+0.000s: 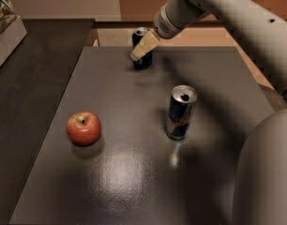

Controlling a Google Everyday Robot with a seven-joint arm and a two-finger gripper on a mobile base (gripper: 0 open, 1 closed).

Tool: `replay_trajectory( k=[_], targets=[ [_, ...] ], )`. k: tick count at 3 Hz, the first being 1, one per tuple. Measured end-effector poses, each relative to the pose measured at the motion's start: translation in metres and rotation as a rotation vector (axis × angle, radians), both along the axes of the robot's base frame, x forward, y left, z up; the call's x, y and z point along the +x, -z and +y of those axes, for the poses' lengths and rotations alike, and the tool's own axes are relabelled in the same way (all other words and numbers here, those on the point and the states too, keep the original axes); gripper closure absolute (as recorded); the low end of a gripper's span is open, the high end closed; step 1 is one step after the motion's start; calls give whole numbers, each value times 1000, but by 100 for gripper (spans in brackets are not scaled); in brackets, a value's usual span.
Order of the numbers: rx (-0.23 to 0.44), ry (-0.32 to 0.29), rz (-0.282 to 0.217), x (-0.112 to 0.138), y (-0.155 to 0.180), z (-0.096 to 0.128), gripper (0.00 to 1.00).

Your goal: Move pepsi can near apple

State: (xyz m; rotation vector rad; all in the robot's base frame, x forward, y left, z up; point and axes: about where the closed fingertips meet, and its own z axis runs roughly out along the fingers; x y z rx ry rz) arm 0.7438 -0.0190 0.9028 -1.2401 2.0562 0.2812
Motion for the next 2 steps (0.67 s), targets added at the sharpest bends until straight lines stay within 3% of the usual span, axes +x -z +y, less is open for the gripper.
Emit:
replay_trajectory(
  k=[2],
  targets=[
    [16,-15,36,4,4,14,41]
  ],
)
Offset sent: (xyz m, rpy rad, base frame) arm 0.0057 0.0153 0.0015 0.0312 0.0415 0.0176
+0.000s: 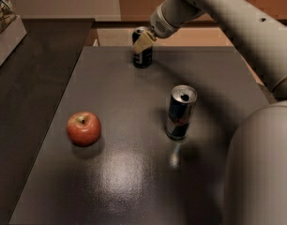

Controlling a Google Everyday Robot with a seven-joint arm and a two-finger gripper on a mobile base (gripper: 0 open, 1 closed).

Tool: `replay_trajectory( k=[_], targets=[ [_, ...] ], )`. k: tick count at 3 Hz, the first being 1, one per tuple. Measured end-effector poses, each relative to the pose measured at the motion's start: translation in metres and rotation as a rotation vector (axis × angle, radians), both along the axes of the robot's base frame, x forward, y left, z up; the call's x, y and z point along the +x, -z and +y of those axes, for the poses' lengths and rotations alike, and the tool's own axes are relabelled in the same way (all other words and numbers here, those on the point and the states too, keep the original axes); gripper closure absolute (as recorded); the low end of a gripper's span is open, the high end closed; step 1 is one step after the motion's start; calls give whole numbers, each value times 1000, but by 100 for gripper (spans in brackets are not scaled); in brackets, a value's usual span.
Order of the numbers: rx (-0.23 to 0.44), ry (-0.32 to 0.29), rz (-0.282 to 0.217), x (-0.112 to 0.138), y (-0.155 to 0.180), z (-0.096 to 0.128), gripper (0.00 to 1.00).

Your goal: Move pepsi can near apple

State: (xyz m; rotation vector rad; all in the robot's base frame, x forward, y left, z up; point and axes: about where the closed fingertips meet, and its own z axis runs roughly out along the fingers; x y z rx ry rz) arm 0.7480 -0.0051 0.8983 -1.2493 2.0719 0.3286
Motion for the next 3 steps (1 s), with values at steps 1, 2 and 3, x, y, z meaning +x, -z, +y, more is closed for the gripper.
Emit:
replay_trajectory(
  k=[1,2,3],
  targets=[
    [16,-21,-5,-3,-6,4,64],
    [26,-78,-15,-21,-22,5,87],
    [9,-173,-19,-52,-40,3,100]
  ],
)
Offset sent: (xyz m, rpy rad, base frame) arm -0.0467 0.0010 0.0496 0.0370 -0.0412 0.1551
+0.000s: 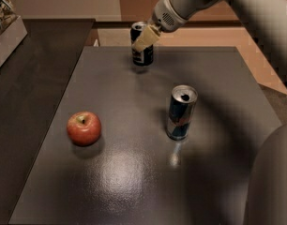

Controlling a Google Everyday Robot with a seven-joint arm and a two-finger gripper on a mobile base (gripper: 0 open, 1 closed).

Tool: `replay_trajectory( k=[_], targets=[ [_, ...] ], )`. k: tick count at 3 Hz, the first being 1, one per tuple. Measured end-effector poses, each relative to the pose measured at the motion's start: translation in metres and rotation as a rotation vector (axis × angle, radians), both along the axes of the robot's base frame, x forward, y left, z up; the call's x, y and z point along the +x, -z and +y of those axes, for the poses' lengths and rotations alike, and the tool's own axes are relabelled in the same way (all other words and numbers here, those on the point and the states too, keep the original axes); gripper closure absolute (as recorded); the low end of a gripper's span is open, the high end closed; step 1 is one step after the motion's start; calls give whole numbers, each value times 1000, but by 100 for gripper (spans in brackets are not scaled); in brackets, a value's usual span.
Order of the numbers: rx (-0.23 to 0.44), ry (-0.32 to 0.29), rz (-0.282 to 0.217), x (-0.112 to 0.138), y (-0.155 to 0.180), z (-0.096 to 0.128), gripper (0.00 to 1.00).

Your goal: Move pepsi can near apple

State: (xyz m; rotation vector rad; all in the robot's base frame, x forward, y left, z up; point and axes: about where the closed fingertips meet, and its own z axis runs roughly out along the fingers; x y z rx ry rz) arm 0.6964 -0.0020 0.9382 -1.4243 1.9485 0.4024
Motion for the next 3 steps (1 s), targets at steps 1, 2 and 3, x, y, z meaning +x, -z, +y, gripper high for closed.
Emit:
replay_trajectory(
  k=[1,2,3],
  targets=[
    [-18,-127,1,-43,-13,-6,100],
    [-11,-257,-2,-89,-19,-12,100],
    [12,-365,3,-132,-13,-13,100]
  ],
)
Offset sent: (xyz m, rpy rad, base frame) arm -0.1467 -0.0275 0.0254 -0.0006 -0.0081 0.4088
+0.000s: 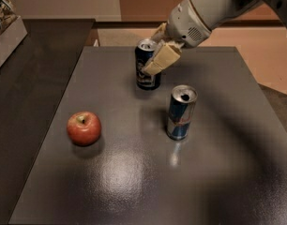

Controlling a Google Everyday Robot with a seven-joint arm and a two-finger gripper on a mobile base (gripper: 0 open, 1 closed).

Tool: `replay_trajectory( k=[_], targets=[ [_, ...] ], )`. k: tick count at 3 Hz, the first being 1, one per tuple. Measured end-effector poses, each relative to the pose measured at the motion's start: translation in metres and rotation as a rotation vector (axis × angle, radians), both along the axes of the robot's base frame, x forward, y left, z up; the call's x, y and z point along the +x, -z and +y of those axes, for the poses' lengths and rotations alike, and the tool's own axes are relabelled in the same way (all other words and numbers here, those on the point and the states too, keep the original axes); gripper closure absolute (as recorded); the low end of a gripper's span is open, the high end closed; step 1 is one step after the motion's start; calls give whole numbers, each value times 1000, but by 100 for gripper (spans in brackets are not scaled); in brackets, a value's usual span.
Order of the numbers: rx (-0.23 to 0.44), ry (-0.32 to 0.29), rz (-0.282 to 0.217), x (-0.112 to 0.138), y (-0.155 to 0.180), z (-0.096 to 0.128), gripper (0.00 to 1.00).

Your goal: Move pepsi can near apple

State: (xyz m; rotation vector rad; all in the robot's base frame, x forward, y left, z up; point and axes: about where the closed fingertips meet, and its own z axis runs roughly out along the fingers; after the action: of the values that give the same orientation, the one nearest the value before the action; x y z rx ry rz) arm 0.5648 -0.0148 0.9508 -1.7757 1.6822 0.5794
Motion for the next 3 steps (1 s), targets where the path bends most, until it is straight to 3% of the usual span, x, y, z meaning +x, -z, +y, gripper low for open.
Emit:
replay_trajectory(
  k=[1,3],
  targets=[
    [20,-88,16,-32,9,10,100],
    [26,-230,21,-69,19,47,100]
  ],
)
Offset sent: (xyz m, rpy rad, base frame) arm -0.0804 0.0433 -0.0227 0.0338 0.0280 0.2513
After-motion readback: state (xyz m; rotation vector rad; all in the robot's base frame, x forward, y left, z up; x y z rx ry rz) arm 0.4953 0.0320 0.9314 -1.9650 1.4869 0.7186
